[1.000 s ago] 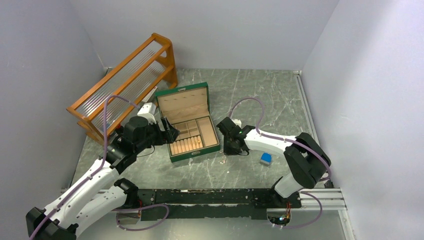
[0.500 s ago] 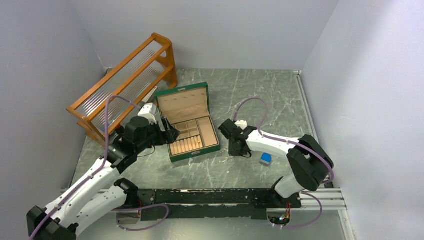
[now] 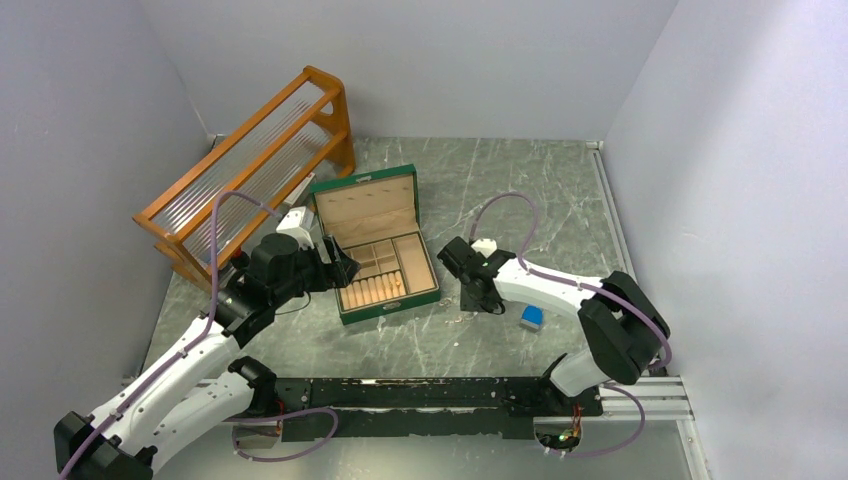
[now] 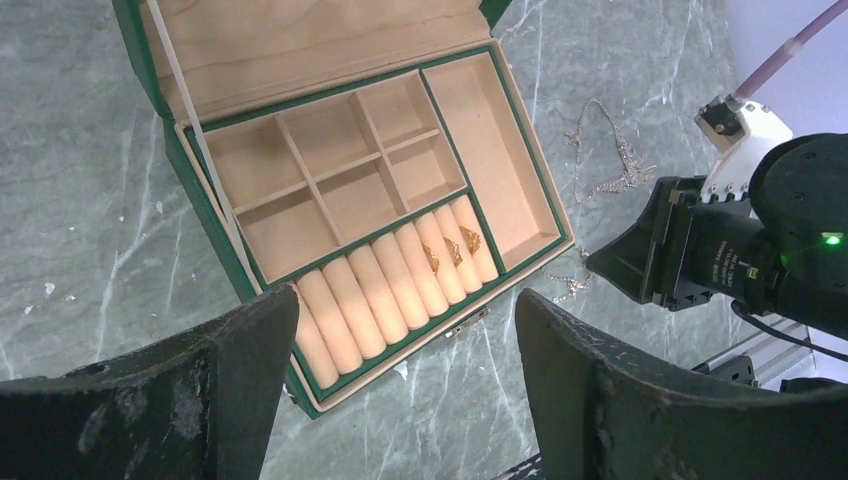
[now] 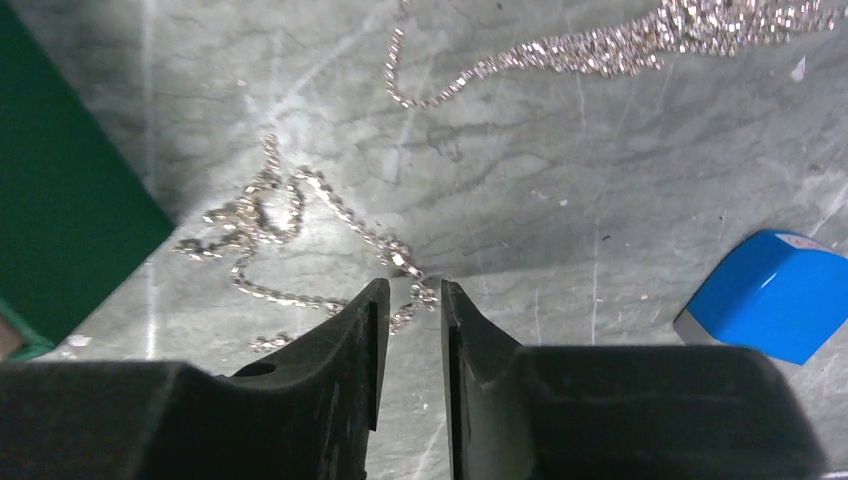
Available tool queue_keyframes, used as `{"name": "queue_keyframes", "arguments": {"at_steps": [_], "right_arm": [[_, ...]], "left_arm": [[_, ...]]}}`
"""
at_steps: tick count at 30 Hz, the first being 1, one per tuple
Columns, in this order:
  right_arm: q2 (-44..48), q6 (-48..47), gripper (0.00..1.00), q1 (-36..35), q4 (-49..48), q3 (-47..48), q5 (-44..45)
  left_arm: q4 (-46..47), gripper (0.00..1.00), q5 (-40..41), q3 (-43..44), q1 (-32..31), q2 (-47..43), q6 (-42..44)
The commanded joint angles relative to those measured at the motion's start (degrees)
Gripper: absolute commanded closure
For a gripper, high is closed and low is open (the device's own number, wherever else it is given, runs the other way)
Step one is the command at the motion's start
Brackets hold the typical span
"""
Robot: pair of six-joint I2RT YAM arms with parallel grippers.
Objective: Organize the mixed jewelry
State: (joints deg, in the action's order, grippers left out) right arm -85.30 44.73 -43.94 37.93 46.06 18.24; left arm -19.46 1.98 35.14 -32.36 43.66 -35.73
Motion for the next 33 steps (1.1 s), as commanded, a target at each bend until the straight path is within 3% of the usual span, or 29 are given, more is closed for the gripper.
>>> {"name": "queue_keyframes", "arguments": {"at_steps": [1,22,26,33], "right_arm": [[-0.6,-2.9,0.7,0.4,-1.6,3.3,0.7],[-5.5,-10.8,0.74,3.0,-5.0,2.3,-5.7],[-5.8,-11.2,0.8,3.3,-5.1,2.0,-5.8],[-5.4,-11.8,0.98,3.7,-4.4,2.2,-4.0]], "left_arm": [[1.2,0.16,-0.4,0.0,-0.2,-0.7,1.2],[1.9,0.16,-1.3,0.5,-0.2,-0.1,1.4],[2.4,0.16,-1.5,0.7,-0.1,0.3,1.4],[5.1,0.16,-6.3,0.9,-0.2,1.2,2.6]]}}
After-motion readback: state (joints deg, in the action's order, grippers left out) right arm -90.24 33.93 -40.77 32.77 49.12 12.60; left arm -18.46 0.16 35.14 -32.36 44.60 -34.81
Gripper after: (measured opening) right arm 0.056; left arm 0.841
